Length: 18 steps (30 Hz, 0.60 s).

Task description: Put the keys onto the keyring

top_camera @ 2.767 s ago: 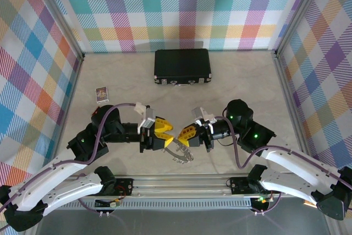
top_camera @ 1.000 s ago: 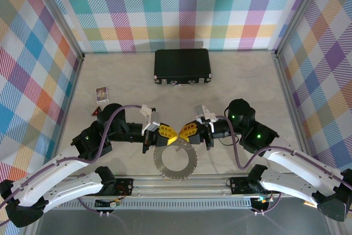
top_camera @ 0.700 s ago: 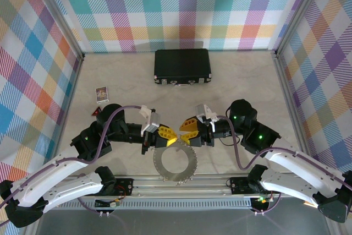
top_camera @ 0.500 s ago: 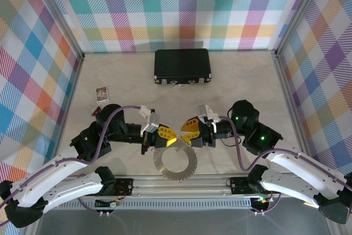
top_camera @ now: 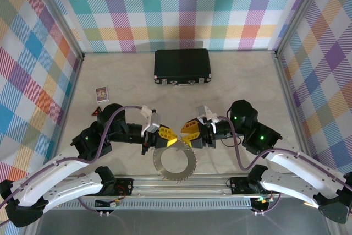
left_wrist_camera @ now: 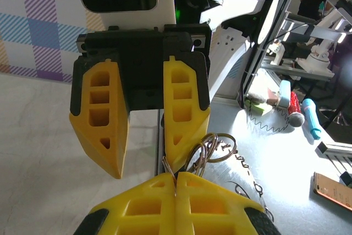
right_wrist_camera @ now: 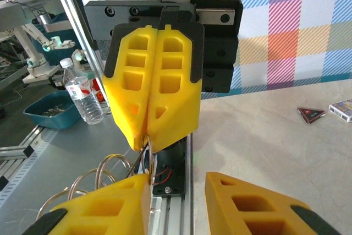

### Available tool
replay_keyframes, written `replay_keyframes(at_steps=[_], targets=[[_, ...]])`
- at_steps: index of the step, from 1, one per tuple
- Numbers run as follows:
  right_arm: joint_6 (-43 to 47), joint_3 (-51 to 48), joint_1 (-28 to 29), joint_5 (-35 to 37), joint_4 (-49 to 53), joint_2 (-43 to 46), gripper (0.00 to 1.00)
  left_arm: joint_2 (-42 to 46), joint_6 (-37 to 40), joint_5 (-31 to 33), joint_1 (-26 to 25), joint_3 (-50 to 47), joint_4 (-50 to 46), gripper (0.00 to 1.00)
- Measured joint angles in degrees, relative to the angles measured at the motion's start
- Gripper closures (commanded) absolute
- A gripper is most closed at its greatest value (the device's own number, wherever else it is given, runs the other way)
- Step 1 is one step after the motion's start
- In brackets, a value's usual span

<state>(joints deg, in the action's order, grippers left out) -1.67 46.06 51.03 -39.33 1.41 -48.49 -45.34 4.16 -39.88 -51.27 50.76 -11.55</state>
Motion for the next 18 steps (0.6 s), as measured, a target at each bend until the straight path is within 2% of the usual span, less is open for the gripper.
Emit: replay_keyframes(at_steps=[10,18], targets=[[0.61,0.02,0.00,4.24,4.76,3.72,0.48,0.22,0.22,0.55,-0.09,0.00,-0.37,1.00],[2.45,1.79,0.39,5.49,12.33,8.22,0.49,0.46,0.39,4.72,-0.09,-0.79,-0.55,1.00]])
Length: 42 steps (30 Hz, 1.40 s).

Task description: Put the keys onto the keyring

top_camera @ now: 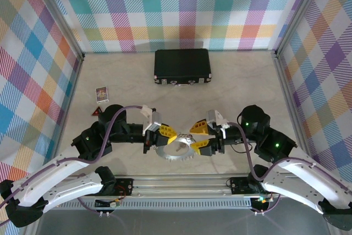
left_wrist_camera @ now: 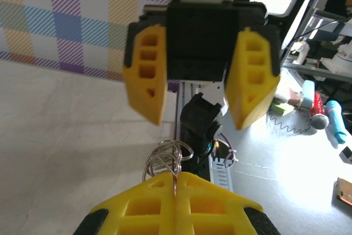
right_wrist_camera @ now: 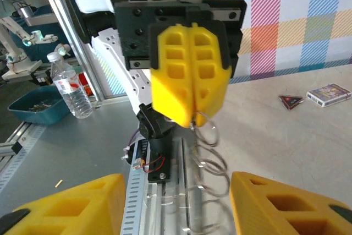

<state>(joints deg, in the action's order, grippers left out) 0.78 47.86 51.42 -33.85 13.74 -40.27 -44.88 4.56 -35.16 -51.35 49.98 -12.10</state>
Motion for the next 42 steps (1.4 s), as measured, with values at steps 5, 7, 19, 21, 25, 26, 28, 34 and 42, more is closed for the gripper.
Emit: replay_keyframes(at_steps=[5,7,19,21,25,26,28,34,42], targets=[[1.90,1.51,0.00,0.50,4.44,1.73,0.53,0.02,0.02,0.74,0.00,-0.02,0.00,1.00],[2.84,1.92,0.00,0.96,5.99,1.99,0.54,0.02,0.02,0.74,0.00,-0.02,0.02,1.00],[8.31,2.29,0.55,6.49,11.19,0.79,0.65,0.02,0.02,1.38,0.00,-0.02,-0.04,1.00],[8.96,2.32,0.81,7.30,11.23,0.44,0.65,0.02,0.02,1.38,0.00,-0.02,-0.04,1.00],[10.08,2.56,1.84,8.87,11.23,-0.61,0.67,0.00,0.02,1.40,0.00,-0.02,-0.04,1.00],[10.47,2.67,2.21,9.42,11.23,-0.94,0.68,0.00,0.02,1.38,0.00,-0.02,-0.04,1.00],[10.93,2.86,2.89,10.54,11.23,-1.60,0.70,0.00,0.02,1.38,0.00,-0.02,-0.07,1.00],[12.17,2.95,4.07,13.35,11.15,-1.97,0.70,0.00,0.02,1.40,0.00,-0.02,-0.09,1.00],[12.31,3.26,5.46,14.45,10.71,-3.82,0.74,0.00,0.02,1.40,0.00,-0.02,-0.09,1.00]])
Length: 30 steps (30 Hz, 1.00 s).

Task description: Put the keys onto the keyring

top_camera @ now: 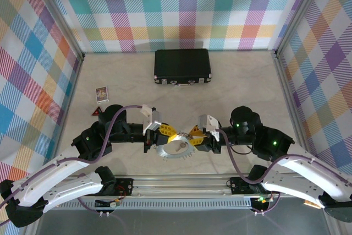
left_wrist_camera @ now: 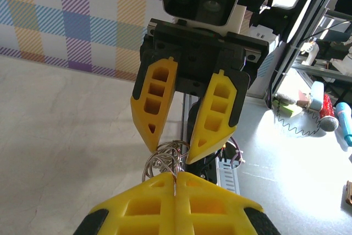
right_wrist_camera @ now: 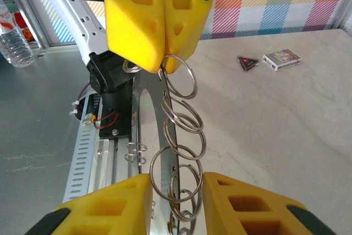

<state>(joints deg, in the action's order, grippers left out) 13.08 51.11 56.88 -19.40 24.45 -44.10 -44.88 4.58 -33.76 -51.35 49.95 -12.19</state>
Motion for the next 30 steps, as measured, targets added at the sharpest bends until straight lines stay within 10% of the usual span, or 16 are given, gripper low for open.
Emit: replay_keyframes(at_steps=[30], targets=[[0.72,0.02,0.74,2.91,-1.18,0.22,0.93,0.02,0.00,2.32,0.00,-0.31,-1.68,1.00]])
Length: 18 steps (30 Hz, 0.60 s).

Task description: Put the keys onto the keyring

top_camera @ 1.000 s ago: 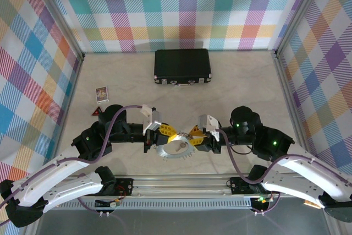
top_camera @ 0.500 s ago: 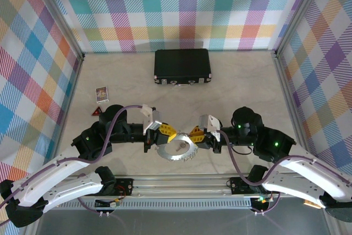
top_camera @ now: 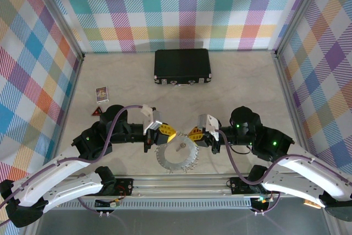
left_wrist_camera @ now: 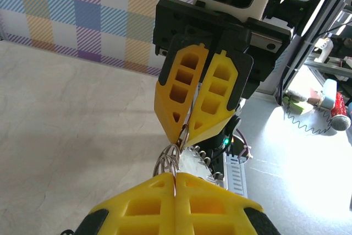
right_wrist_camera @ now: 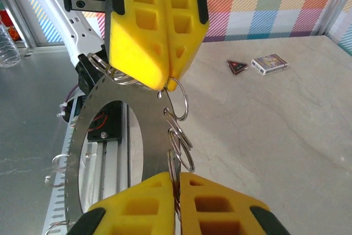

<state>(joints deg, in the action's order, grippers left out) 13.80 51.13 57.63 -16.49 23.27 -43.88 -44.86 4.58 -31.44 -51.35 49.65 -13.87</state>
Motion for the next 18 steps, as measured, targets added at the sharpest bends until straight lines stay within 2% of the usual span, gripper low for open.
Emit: replay_keyframes(at_steps=[4,10,18], targets=[[0.00,0.00,0.15,0.02,0.07,0.13,0.94,-0.04,0.02,1.01,0.02,0.00,-0.02,1.00],[0.04,0.00,0.22,0.79,0.83,-0.11,0.89,-0.72,0.20,1.38,0.02,0.00,-0.96,1.00],[0.48,0.00,2.60,4.09,1.05,-1.79,0.88,-0.81,0.24,1.29,0.02,0.00,-2.36,1.00]])
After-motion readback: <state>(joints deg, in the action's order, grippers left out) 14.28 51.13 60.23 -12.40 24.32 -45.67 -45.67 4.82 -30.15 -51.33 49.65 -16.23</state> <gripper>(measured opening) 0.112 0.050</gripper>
